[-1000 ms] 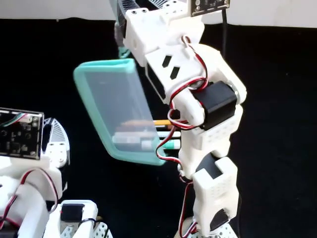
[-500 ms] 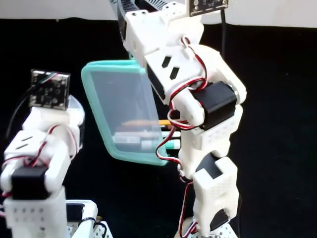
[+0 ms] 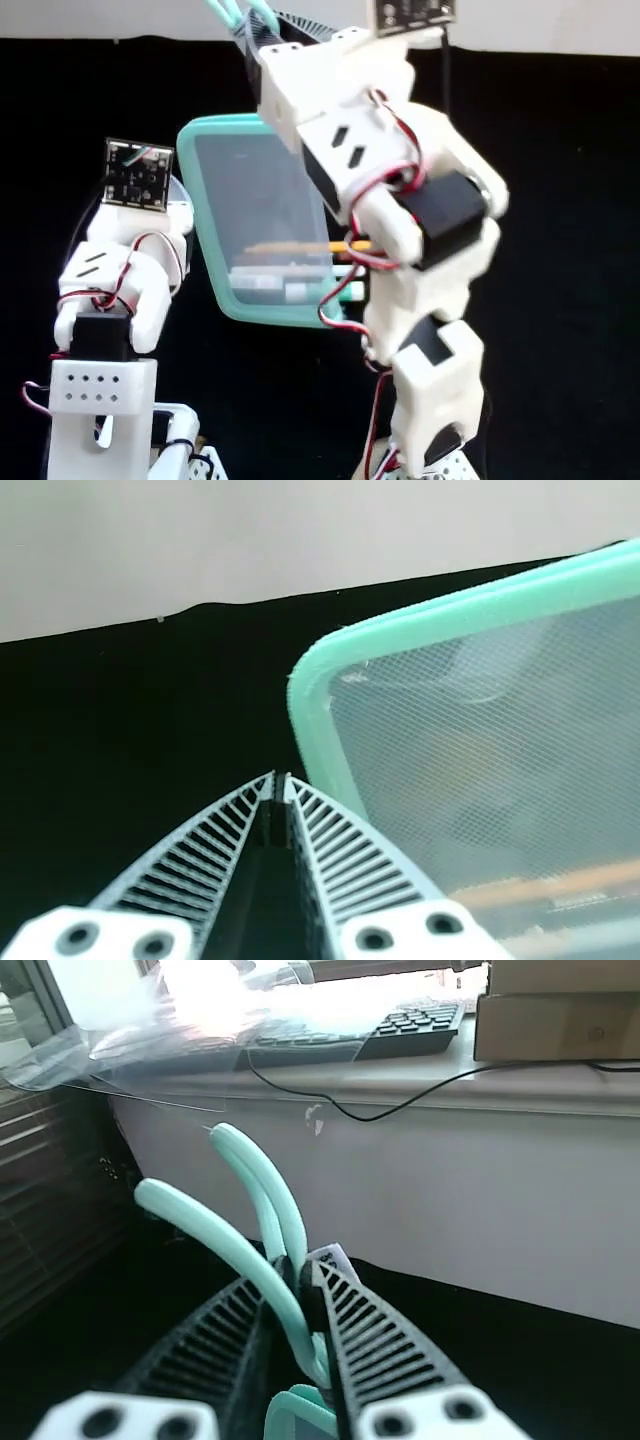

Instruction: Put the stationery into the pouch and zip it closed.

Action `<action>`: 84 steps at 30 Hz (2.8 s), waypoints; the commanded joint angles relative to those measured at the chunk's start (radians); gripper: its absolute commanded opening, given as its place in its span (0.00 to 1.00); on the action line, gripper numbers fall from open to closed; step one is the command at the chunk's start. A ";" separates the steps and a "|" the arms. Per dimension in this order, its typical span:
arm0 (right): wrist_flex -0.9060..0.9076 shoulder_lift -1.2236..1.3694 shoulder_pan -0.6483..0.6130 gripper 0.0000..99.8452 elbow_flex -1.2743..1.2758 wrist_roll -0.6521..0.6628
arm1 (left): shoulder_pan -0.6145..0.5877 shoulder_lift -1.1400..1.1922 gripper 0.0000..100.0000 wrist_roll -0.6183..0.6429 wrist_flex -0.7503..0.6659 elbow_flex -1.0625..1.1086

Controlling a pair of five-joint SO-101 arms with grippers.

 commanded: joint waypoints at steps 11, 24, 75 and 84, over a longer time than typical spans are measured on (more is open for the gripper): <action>0.038 -0.111 -0.148 0.01 -0.090 -0.014 | 0.024 -0.008 0.01 0.061 -0.103 0.030; 0.039 -0.114 -0.306 0.01 -0.091 -0.014 | 0.119 -0.008 0.01 0.061 -0.147 0.090; 0.174 -0.213 -0.305 0.01 -0.090 -0.130 | -0.179 -0.019 0.01 0.060 0.446 -0.377; 0.165 -0.214 -0.303 0.01 -0.091 -0.133 | -0.179 -0.019 0.01 0.057 0.700 -0.529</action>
